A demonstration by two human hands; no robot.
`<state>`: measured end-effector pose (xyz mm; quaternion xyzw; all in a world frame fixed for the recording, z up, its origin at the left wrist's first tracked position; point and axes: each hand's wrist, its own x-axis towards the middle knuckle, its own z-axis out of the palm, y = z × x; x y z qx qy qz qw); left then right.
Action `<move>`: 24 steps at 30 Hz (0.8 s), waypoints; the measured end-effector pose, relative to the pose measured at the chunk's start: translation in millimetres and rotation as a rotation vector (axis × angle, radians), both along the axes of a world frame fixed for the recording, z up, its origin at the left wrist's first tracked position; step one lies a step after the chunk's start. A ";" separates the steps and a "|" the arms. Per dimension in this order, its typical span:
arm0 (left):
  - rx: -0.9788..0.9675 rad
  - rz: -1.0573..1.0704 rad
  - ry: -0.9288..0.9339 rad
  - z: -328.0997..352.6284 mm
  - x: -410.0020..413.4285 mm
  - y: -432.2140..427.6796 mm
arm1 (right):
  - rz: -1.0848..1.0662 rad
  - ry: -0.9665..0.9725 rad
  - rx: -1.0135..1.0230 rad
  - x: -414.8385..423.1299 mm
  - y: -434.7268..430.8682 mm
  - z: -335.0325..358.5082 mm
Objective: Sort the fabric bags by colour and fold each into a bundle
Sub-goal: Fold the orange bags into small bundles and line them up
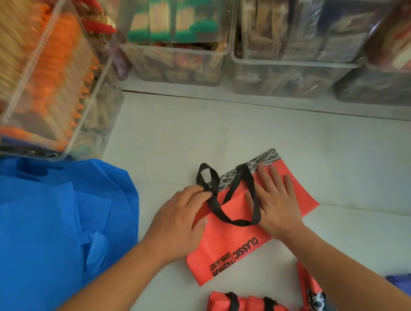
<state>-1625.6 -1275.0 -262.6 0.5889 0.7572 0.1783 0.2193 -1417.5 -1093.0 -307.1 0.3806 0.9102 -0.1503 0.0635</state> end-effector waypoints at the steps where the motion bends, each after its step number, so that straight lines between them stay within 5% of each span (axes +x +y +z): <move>1: -0.012 -0.109 0.007 -2.0 -11.7 11.1 | 0.002 0.006 0.005 -0.4 2.6 -1.3; 6: -0.140 -0.462 0.138 -18.7 -54.1 77.4 | 0.023 -0.010 0.076 -3.4 5.9 -3.4; 9: -0.202 -0.414 0.000 -20.0 -76.9 95.9 | 0.008 -0.006 0.073 -9.3 11.2 -7.4; 16: -0.304 0.381 -0.679 -4.9 -105.1 112.8 | -0.037 -0.007 0.208 -34.8 35.4 -8.2; 19: -0.110 0.836 -0.832 -9.2 -116.2 110.1 | 0.001 -0.029 0.261 -48.7 44.4 -10.1; 21: 0.026 0.967 -0.611 -7.3 -120.1 105.1 | 0.019 0.054 0.261 -52.4 47.8 -15.3; 24: 0.273 0.642 -0.073 11.0 -94.3 83.5 | -0.015 0.169 0.244 -61.1 50.5 -19.4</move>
